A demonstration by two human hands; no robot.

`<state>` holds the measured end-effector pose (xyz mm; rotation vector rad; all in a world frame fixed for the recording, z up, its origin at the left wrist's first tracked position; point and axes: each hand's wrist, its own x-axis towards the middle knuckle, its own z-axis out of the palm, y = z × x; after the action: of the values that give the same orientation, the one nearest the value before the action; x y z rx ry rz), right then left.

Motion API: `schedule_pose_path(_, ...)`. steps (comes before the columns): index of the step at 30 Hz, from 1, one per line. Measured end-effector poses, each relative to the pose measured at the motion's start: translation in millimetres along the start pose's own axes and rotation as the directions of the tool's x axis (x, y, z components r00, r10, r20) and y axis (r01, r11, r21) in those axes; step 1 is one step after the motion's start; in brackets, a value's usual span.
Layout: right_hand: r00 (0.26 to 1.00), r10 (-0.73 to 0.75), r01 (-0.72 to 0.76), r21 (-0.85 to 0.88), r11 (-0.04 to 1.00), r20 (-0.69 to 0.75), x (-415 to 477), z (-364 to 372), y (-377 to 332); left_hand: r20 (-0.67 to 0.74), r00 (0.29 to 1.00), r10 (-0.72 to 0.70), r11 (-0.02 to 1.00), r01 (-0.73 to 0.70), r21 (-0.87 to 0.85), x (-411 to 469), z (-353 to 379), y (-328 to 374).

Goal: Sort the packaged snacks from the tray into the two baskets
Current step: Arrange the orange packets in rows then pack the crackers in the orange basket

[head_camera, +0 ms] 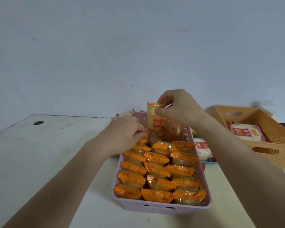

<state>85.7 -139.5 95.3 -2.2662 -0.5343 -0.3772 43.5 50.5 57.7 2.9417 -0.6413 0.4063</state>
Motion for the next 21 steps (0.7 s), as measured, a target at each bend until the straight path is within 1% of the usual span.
schedule_pose_path(2, 0.997, 0.021, -0.02, 0.014, 1.0, -0.076, 0, 10, 5, -0.028, 1.0, -0.001, 1.0, 0.0, -0.025, -2, -2, 1)
schedule_pose_path(4, 0.995, -0.002, 0.001, -0.012, 1.0, -0.098, 0, 15, 4, -0.075, 0.997, -0.03, 0.997, 0.025, -0.069, -5, -2, 0)
schedule_pose_path(6, 0.996, -0.079, 0.073, -0.111, 0.991, -0.052, -1, 21, 2, -0.113, 0.993, -0.045, 0.995, 0.034, -0.096, -4, 1, -1)
schedule_pose_path(8, 0.992, -0.129, 0.125, -0.176, 0.977, -0.012, -3, 28, -2, -0.144, 0.989, -0.036, 0.993, 0.019, -0.116, -4, 5, -5)
schedule_pose_path(10, 0.988, -0.15, 0.152, -0.243, 0.958, 0.028, -4, 32, -3, -0.235, 0.971, -0.048, 0.989, 0.014, -0.145, -3, 9, -8)
schedule_pose_path(12, 0.983, -0.174, 0.183, -0.316, 0.931, 0.058, -4, 35, -2, -0.343, 0.936, -0.081, 0.984, 0.02, -0.178, -3, 9, -9)
schedule_pose_path(13, 0.981, -0.179, 0.192, -0.337, 0.922, 0.07, -5, 35, -2, -0.36, 0.929, -0.085, 0.982, 0.017, -0.188, -2, 7, -8)
schedule_pose_path(15, 0.978, -0.182, 0.206, -0.361, 0.91, 0.099, -5, 35, -1, -0.31, 0.948, -0.072, 0.979, 0.008, -0.205, 3, 5, -5)
schedule_pose_path(18, 0.961, -0.189, 0.258, -0.399, 0.88, 0.203, -8, 38, 0, -0.22, 0.973, -0.067, 0.972, 0.014, -0.234, 11, 2, -1)
schedule_pose_path(20, 0.951, -0.168, 0.261, -0.382, 0.887, 0.261, -8, 38, 2, -0.185, 0.981, -0.059, 0.979, 0.02, -0.203, 14, 4, -3)
schedule_pose_path(21, 0.953, -0.153, 0.245, -0.368, 0.897, 0.26, -9, 37, 3, -0.18, 0.982, -0.053, 0.984, 0.02, -0.179, 15, 4, -5)
